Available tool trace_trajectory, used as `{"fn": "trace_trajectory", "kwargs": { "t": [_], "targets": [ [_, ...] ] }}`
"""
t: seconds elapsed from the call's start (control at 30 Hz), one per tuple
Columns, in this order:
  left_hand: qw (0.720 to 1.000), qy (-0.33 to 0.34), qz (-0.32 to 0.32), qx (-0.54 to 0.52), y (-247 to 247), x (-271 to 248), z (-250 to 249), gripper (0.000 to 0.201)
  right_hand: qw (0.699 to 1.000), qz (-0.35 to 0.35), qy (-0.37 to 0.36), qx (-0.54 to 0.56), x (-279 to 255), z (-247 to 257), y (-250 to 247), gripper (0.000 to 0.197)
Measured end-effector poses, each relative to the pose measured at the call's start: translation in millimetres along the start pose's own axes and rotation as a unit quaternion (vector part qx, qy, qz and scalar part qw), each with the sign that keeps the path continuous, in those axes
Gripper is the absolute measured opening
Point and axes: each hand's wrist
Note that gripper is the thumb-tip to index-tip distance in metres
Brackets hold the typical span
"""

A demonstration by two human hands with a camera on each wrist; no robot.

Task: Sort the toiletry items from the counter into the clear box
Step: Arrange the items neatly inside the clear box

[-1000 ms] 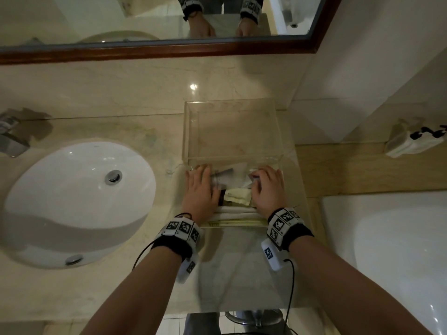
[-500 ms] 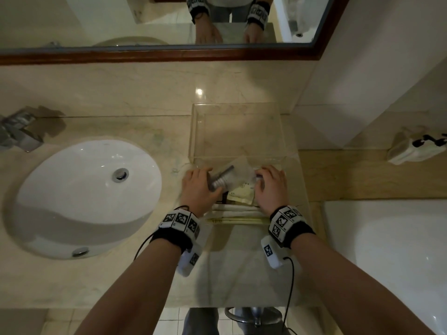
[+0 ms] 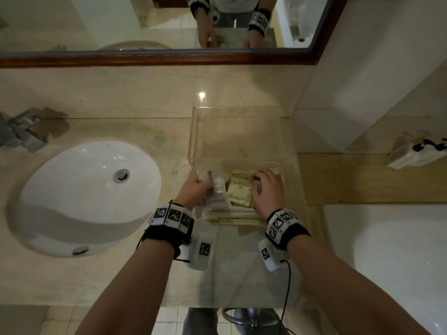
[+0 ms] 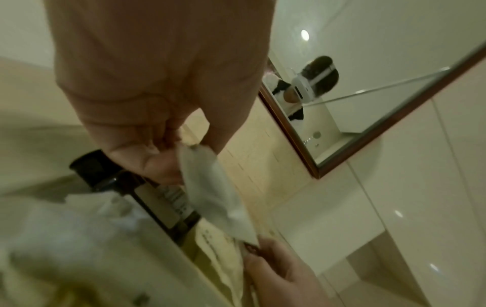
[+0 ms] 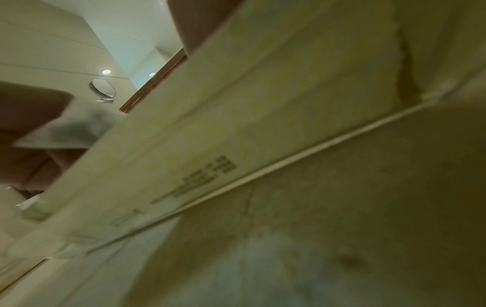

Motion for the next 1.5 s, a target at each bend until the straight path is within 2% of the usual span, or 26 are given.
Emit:
{"fn": "trace_trajectory", "kwargs": {
  "t": [0.07, 0.13, 0.2, 0.23, 0.3, 0.37, 0.43, 0.47, 0.5, 0.57, 0.6, 0.67, 0.8, 0.9, 1.07, 1.17, 1.23, 1.4, 1.5],
  "targets": [
    [0.999, -0.024, 0.005, -0.047, 5, 1, 7, 0.017, 1.0, -0.004, -0.004, -0.002, 0, -2, 1, 0.025],
    [0.998, -0.01, -0.007, -0.06, 11, 5, 16, 0.01, 1.0, -0.002, -0.004, -0.009, 1, -2, 1, 0.025],
    [0.997, -0.004, -0.025, -0.077, 19, 6, 17, 0.027, 1.0, 0.003, -0.003, -0.012, 1, -2, 2, 0.025],
    [0.998, 0.004, -0.039, -0.051, 22, 7, 18, 0.035, 1.0, 0.004, -0.004, -0.012, 1, -2, 2, 0.025],
    [0.991, 0.023, -0.079, 0.103, 22, 3, 11, 0.047, 1.0, 0.003, -0.007, -0.009, 1, -2, 1, 0.025],
    [0.961, 0.039, -0.134, 0.238, 18, 1, 10, 0.052, 1.0, 0.0, -0.008, -0.008, 0, -2, 0, 0.025],
    [0.93, 0.104, -0.169, 0.311, 11, -4, 11, 0.032, 1.0, 0.0, -0.006, -0.015, -1, -1, -1, 0.024],
    [0.907, 0.165, -0.166, 0.349, 7, -2, 16, 0.022, 1.0, 0.0, -0.004, -0.019, -1, -1, -1, 0.024],
    [0.882, 0.221, -0.14, 0.391, 3, 0, 21, 0.023, 1.0, 0.002, -0.002, -0.02, -1, 0, -1, 0.024],
    [0.841, 0.281, -0.061, 0.458, -3, 4, 31, 0.048, 1.0, 0.003, -0.002, -0.02, -1, -1, 0, 0.024],
    [0.83, 0.286, -0.034, 0.477, -3, 6, 33, 0.056, 1.0, 0.001, -0.006, -0.018, -1, -1, 0, 0.023],
    [0.818, 0.274, -0.003, 0.506, 1, 8, 34, 0.055, 1.0, -0.003, -0.015, -0.016, -1, -2, 1, 0.023],
    [0.804, 0.25, -0.036, 0.539, 20, 11, 31, 0.05, 1.0, -0.004, -0.018, -0.015, -1, -2, -1, 0.022],
    [0.8, 0.229, -0.081, 0.548, 32, 12, 32, 0.049, 1.0, 0.001, -0.015, -0.012, -2, -1, -2, 0.023],
    [0.815, 0.201, -0.123, 0.53, 50, 11, 27, 0.052, 1.0, -0.008, -0.01, 0.002, -2, 2, -4, 0.022],
    [0.833, 0.232, -0.104, 0.491, 50, 9, 28, 0.055, 0.999, -0.029, -0.009, 0.025, -4, 3, -5, 0.024],
    [0.848, 0.272, -0.062, 0.452, 44, 8, 32, 0.055, 0.998, -0.037, -0.02, 0.057, -5, 5, -6, 0.025],
    [0.838, 0.292, -0.024, 0.461, 33, 16, 39, 0.051, 0.998, 0.021, -0.06, 0.01, -1, 11, -4, 0.041],
    [0.857, 0.304, -0.027, 0.414, 33, 21, 33, 0.046, 0.998, 0.023, -0.064, 0.007, 1, 13, -2, 0.038]
  ]
}}
Point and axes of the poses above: each hand's wrist, its own x-axis towards the middle knuckle, its own y-axis out of the palm, z = x × y, and after that the axes turned 4 degrees about -x, right-handed
